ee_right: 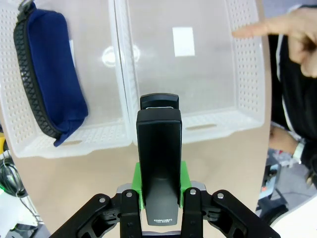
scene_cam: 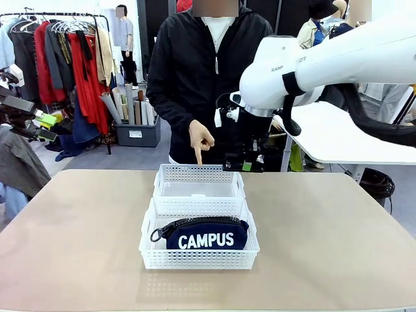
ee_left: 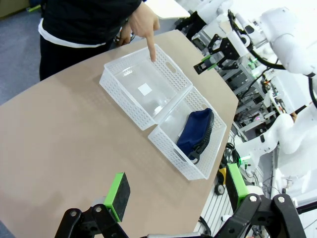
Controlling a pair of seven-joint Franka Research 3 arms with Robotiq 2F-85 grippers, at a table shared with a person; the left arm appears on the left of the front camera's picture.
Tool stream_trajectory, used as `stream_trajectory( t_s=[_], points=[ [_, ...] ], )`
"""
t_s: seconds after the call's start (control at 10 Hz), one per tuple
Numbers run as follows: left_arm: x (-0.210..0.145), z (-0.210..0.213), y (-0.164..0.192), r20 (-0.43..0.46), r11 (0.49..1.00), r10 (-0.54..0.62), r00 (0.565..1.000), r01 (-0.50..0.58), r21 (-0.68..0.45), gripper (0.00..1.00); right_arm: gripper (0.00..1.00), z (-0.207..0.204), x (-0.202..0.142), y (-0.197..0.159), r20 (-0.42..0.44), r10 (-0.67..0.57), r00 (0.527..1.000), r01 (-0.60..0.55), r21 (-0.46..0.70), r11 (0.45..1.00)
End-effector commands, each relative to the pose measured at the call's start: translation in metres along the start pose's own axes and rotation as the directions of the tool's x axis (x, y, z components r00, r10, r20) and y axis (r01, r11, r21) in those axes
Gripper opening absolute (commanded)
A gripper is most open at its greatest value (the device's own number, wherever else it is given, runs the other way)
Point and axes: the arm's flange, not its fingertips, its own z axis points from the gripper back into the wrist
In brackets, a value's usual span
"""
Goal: Distribute items into two baskets.
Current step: Place the picked Stapler into the Organizing basket as instructed by the person.
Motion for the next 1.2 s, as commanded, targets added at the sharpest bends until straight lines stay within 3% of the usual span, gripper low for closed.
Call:
stream_trajectory(
  t_s=[0.0, 0.8, 1.1],
  points=[
    [0.000, 0.000, -0.001, 0.003, 1.000, 0.000, 1.000, 0.000, 0.001, 1.00, 0.00, -0.005, 0.016, -0.013, 0.000, 0.075, 0.997, -0.075, -0.029, 0.997],
    [0.000, 0.000, -0.001, 0.003, 1.000, 0.000, 1.000, 0.000, 0.001, 1.00, 0.00, -0.052, 0.078, -0.022, 0.084, 0.229, 0.970, -0.230, 0.000, 0.973],
    [0.000, 0.000, -0.001, 0.003, 1.000, 0.000, 1.000, 0.000, 0.001, 1.00, 0.00, -0.076, 0.089, -0.025, 0.081, 0.208, 0.975, -0.207, -0.015, 0.978]
  ],
)
